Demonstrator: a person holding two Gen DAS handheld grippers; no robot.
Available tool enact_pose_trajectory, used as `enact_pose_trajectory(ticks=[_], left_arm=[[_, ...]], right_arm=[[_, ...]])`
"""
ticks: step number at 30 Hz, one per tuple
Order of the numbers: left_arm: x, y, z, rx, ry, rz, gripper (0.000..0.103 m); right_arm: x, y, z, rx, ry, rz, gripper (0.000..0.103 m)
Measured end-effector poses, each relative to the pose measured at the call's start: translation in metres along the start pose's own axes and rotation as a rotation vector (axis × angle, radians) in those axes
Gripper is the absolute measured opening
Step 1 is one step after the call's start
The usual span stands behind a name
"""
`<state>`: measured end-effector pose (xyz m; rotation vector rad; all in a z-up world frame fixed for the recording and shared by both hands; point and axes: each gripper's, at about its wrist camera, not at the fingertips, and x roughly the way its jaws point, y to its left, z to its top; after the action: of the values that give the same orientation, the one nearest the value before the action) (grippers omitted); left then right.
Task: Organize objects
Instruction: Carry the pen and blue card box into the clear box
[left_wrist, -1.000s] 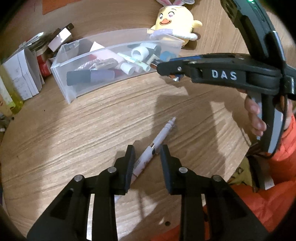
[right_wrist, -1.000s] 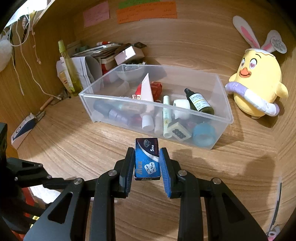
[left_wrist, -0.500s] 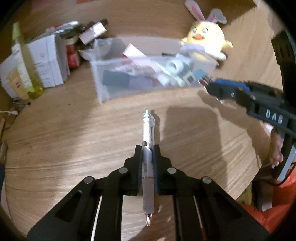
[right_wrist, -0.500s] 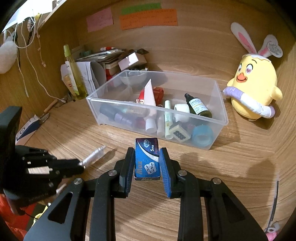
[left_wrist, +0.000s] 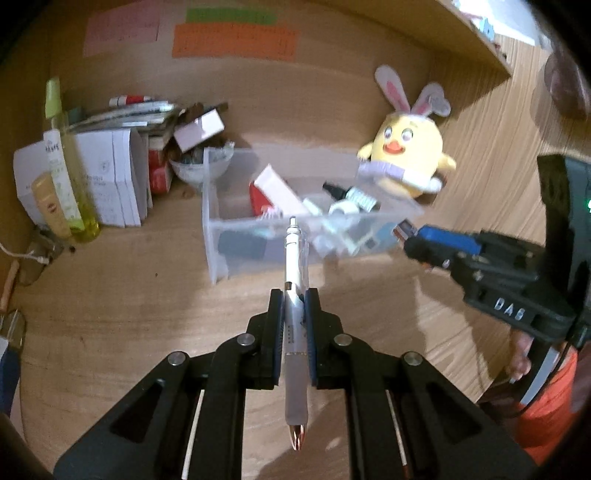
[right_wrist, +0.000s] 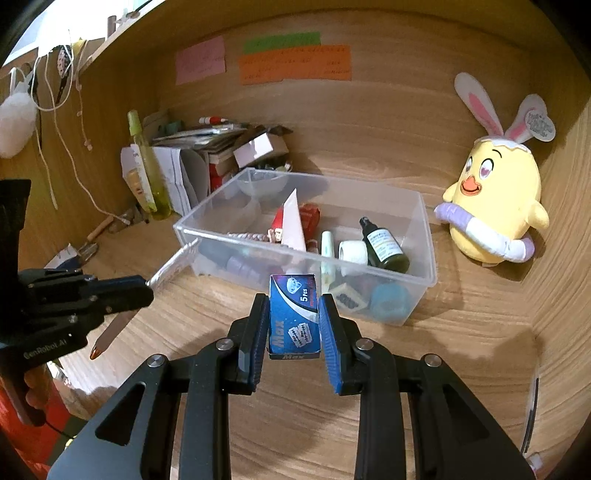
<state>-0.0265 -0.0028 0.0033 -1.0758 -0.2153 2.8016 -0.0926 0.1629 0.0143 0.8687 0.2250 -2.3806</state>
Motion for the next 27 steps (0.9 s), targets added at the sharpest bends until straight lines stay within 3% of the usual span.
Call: enact_pose_trajectory(ticks=[10, 27], left_arm=[[0.002, -0.004, 0.037, -0.007, -0.084, 0.004, 0.010], [0.043, 0.012, 0.096, -0.047, -0.099, 0.004, 0.010]], right_arm=[[-0.002, -0.007, 0.021, 0.000, -0.054, -0.011, 0.025], [0.021, -0.028, 0.073, 0.000, -0.108, -0.023, 0.025]])
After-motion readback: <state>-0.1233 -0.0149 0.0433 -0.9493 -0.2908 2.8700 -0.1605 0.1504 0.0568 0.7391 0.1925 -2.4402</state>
